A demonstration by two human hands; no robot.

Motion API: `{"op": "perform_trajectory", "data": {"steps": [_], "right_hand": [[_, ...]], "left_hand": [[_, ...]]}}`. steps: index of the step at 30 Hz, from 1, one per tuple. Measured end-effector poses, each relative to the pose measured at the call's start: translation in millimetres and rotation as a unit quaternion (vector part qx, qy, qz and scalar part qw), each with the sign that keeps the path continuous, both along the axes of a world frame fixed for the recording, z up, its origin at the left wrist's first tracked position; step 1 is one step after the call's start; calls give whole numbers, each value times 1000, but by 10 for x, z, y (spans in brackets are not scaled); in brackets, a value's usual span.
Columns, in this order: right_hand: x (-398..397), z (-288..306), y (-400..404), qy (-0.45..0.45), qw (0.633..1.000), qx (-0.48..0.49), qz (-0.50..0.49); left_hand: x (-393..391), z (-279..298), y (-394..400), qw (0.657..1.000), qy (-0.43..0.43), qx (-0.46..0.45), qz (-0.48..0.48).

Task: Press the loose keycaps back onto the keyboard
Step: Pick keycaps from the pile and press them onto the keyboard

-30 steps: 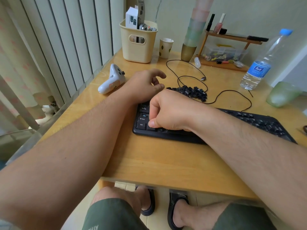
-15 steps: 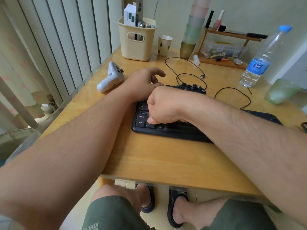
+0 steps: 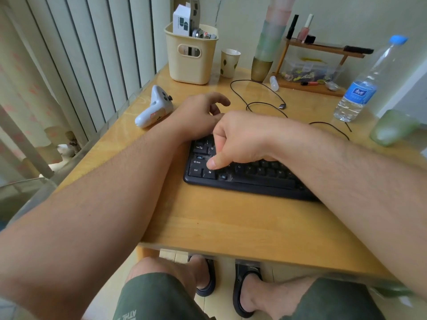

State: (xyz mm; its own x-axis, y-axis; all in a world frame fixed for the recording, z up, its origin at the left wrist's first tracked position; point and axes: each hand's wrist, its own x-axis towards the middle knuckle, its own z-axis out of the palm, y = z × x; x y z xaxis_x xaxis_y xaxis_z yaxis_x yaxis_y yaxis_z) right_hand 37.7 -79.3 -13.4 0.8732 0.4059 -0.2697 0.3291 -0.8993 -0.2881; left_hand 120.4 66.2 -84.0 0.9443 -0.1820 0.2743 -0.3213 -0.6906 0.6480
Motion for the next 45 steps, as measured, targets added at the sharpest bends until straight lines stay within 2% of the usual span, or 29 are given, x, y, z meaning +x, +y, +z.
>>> {"op": "perform_trajectory", "data": {"steps": [4,12,19,25,30,33,42,45], "right_hand": [[-14,-106,-11,-3,1000,-15,9],[62,-155,-102,-2,1000,29,10],[601,-49,-906,-116,972,153,-135],[913,-227,-1161,-146,972,119,-144],[949,-428,-1080,-146,968,149,-139],[959,-483,-1031,-159,974,105,-126],[946,-530,-968,-172,974,81,-126],[885,-472,-1034,-161,968,135,-133]], "left_hand": [[10,-7,-20,1000,5,3,1],[25,7,-17,1000,14,-4,11],[-17,128,-120,999,47,2,-7],[7,146,-153,996,48,77,10],[-21,122,-187,992,43,119,26],[-57,152,-250,990,29,137,25],[-191,198,-432,990,-17,138,-9],[-211,190,-456,991,-46,122,-22]]}}
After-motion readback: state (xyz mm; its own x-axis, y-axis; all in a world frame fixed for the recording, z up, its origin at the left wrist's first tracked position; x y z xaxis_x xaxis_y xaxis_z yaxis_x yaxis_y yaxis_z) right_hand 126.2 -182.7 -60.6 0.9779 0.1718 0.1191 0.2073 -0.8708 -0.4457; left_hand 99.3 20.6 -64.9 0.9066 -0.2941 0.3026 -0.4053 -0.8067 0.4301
